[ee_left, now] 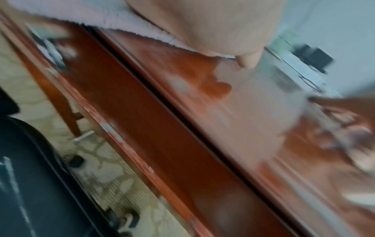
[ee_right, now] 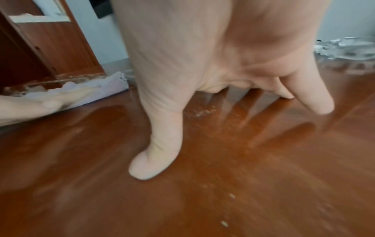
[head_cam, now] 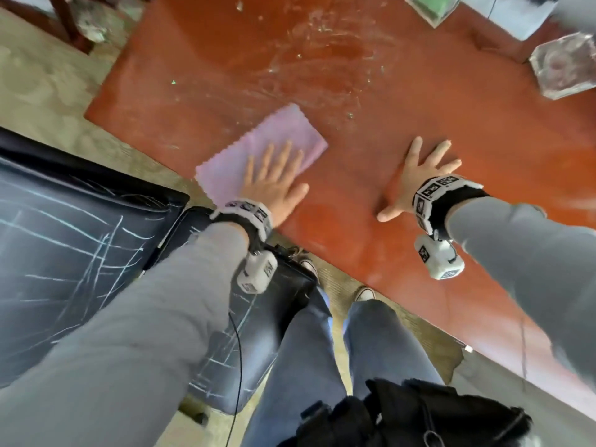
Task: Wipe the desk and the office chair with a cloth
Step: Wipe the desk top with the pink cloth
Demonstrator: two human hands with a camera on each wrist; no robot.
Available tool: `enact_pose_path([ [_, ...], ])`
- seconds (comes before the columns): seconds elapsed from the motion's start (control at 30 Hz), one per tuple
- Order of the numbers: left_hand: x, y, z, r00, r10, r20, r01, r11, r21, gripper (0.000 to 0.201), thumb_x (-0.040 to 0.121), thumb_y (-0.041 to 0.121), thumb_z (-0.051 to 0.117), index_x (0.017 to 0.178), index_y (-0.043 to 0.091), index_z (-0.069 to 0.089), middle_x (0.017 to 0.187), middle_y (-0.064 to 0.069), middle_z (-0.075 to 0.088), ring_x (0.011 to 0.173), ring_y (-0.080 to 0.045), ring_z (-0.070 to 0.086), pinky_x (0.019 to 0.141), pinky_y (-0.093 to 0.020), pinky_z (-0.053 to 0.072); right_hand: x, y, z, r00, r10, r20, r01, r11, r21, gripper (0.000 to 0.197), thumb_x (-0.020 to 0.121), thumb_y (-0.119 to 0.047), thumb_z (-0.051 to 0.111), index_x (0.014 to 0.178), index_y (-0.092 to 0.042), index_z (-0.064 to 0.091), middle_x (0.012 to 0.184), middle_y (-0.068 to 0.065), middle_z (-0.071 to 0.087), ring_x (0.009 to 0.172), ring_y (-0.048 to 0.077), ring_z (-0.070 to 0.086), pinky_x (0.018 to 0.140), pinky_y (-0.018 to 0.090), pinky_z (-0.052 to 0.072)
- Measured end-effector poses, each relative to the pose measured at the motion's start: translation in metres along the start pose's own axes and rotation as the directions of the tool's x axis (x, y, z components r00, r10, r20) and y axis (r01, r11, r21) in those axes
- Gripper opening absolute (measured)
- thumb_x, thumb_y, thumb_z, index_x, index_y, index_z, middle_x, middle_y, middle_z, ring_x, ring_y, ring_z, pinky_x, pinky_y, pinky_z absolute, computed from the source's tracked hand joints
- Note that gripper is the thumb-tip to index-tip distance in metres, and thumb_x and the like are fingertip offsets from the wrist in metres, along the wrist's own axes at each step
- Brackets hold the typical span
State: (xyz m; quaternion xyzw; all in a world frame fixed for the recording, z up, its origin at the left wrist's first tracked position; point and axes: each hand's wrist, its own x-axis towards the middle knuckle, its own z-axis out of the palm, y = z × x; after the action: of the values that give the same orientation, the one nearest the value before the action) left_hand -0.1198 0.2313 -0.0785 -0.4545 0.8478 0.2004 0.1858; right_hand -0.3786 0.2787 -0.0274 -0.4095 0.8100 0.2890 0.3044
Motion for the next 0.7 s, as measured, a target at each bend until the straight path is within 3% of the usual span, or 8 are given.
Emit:
enact_pose_path([
  [0.07,0.007,-0.028,-0.006,0.995,-0.096,-0.024,0.096,0.995,0.005,0.069,0.098,0.066,0.0,0.153,0.035,-0.028,0.159,0.007,-0.038,0.149,-0.024,-0.029,0.121,-0.054,-0.013,-0.007,-0.012,-0.004,0.996,-0.085,-0.033,0.084,0.996,-0.03,0.165,0.045,-0.065,0.09,0.152,-0.013,-0.025,0.156,0.027,-0.027,0.148,0.047,-0.006,0.115,0.065,0.019],
  [0.17,0.007,-0.005,-0.004,0.989,-0.143,-0.034,0.142,0.989,-0.044,0.077,0.095,0.07,0.002,0.154,0.03,-0.029,0.157,0.003,-0.041,0.149,-0.029,-0.029,0.12,-0.056,-0.016,-0.017,-0.031,-0.001,0.961,-0.263,-0.081,0.261,0.965,-0.04,0.156,0.053,-0.065,0.086,0.154,-0.008,-0.018,0.159,0.019,-0.026,0.151,0.035,-0.01,0.12,0.057,0.015],
  [0.3,-0.005,0.053,0.013,0.999,0.04,-0.016,-0.039,0.999,0.023,0.077,0.099,0.068,0.011,0.159,0.028,-0.016,0.164,0.003,-0.027,0.152,-0.027,-0.024,0.121,-0.058,-0.011,-0.016,-0.035,0.006,0.953,-0.282,-0.108,0.282,0.959,-0.008,0.158,0.052,-0.064,0.087,0.153,-0.007,-0.02,0.159,0.015,-0.03,0.151,0.031,-0.014,0.121,0.054,0.012],
  [0.4,-0.001,0.036,0.012,0.996,0.085,-0.03,-0.083,0.995,0.062,0.07,0.1,0.065,0.01,0.157,0.035,-0.018,0.164,0.009,-0.026,0.153,-0.022,-0.021,0.122,-0.056,-0.006,-0.011,-0.019,0.006,0.933,-0.339,-0.117,0.339,0.94,-0.018,0.157,0.054,-0.068,0.084,0.153,-0.01,-0.022,0.16,0.007,-0.031,0.151,0.025,-0.015,0.123,0.051,0.009],
  [0.53,0.021,-0.007,-0.014,0.993,-0.119,-0.026,0.119,0.993,-0.025,0.069,0.101,0.063,0.006,0.154,0.033,-0.026,0.159,0.007,-0.036,0.151,-0.024,-0.027,0.121,-0.053,-0.015,0.0,0.01,0.002,0.952,-0.28,-0.125,0.282,0.959,-0.001,0.159,0.052,-0.078,0.077,0.152,-0.01,-0.026,0.159,0.005,-0.033,0.151,0.025,-0.017,0.122,0.055,0.006],
  [0.6,0.029,0.012,-0.019,0.979,-0.2,-0.03,0.198,0.979,-0.055,0.074,0.098,0.066,0.005,0.154,0.029,-0.027,0.155,0.005,-0.042,0.15,-0.027,-0.029,0.12,-0.054,-0.017,0.007,0.023,-0.002,0.959,-0.256,-0.121,0.26,0.965,0.016,0.161,0.05,-0.082,0.075,0.151,-0.01,-0.028,0.158,0.004,-0.035,0.15,0.026,-0.019,0.121,0.057,0.006],
  [0.63,0.029,0.035,-0.018,0.984,-0.176,-0.023,0.175,0.983,-0.059,0.076,0.097,0.067,0.004,0.154,0.027,-0.027,0.154,0.004,-0.043,0.149,-0.028,-0.029,0.12,-0.055,-0.017,0.009,0.025,-0.003,0.957,-0.266,-0.116,0.27,0.963,0.019,0.161,0.049,-0.082,0.075,0.151,-0.01,-0.028,0.158,0.004,-0.035,0.15,0.027,-0.019,0.121,0.057,0.006],
  [0.7,0.025,0.091,-0.006,1.0,0.017,0.005,-0.017,1.0,0.001,0.077,0.099,0.066,0.01,0.157,0.026,-0.022,0.16,0.002,-0.035,0.15,-0.029,-0.027,0.121,-0.059,-0.013,0.015,0.026,-0.003,0.95,-0.289,-0.115,0.293,0.956,0.022,0.161,0.05,-0.08,0.076,0.151,-0.009,-0.027,0.158,0.005,-0.036,0.15,0.029,-0.02,0.121,0.056,0.005],
])
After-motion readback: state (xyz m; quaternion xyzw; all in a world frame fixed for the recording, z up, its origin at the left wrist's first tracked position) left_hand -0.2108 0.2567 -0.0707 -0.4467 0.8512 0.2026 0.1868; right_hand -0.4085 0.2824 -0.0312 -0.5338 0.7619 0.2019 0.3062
